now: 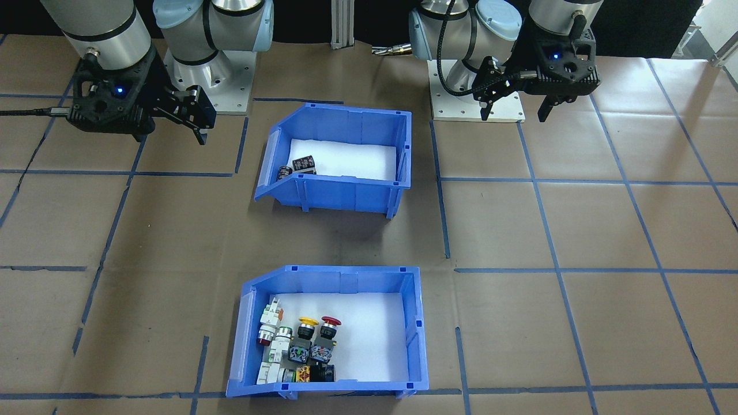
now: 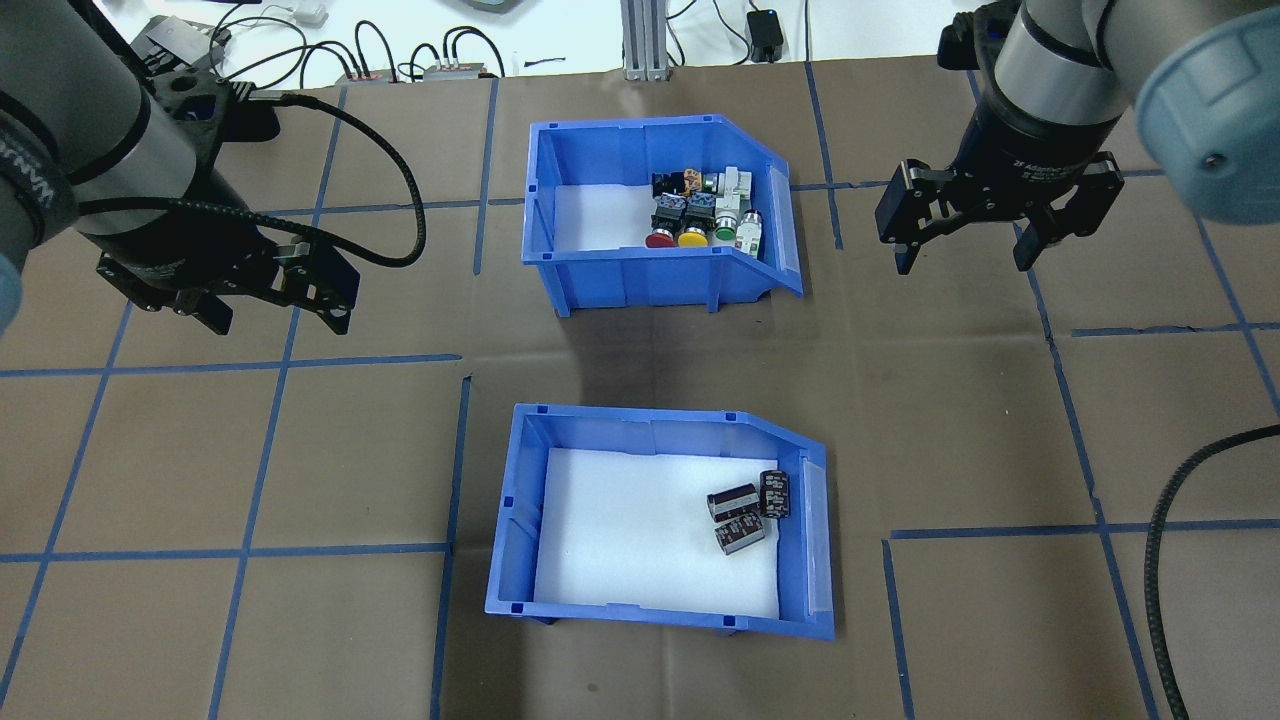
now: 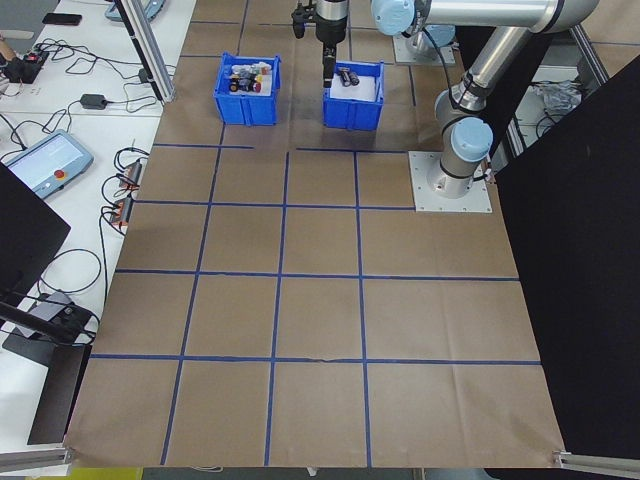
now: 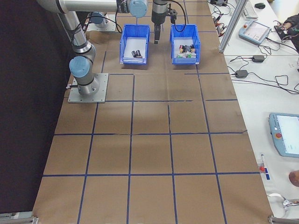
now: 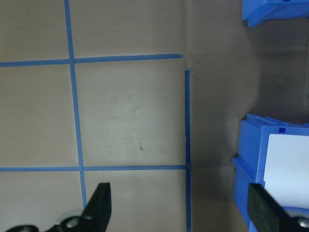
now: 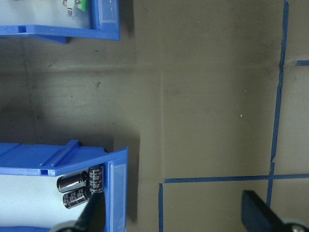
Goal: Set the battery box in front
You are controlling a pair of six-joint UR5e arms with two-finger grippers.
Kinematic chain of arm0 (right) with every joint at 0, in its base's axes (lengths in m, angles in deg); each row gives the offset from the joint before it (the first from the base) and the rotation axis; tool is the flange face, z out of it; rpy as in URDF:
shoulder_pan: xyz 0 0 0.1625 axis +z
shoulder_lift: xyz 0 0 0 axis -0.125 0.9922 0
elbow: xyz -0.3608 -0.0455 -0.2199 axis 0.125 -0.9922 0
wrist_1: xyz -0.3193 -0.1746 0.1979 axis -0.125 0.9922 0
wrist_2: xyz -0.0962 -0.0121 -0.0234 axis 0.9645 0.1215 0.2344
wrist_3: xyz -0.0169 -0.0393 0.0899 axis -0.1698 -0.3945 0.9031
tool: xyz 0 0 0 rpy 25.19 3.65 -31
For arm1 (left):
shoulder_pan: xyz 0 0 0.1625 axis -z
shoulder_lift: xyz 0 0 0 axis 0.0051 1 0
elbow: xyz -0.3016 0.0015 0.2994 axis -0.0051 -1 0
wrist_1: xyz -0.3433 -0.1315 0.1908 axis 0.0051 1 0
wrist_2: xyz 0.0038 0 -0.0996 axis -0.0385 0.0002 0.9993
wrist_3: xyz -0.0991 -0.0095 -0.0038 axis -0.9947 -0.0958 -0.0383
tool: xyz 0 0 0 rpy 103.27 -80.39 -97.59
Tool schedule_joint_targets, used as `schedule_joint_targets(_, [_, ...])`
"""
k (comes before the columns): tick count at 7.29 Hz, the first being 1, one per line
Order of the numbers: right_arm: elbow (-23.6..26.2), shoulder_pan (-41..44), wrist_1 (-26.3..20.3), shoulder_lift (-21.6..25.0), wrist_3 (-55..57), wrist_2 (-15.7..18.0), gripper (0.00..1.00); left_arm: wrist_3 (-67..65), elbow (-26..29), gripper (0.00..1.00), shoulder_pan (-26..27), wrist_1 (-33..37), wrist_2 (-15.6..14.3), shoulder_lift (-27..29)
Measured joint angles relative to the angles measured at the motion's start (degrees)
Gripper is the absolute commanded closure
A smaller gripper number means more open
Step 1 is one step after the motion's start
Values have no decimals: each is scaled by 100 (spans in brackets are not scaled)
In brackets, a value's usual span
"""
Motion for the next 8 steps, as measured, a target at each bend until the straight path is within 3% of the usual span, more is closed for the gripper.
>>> schedule_joint_targets(8, [-82,20,19,-106,-165,-8,0,-470,-63,0,0,-71,16,63])
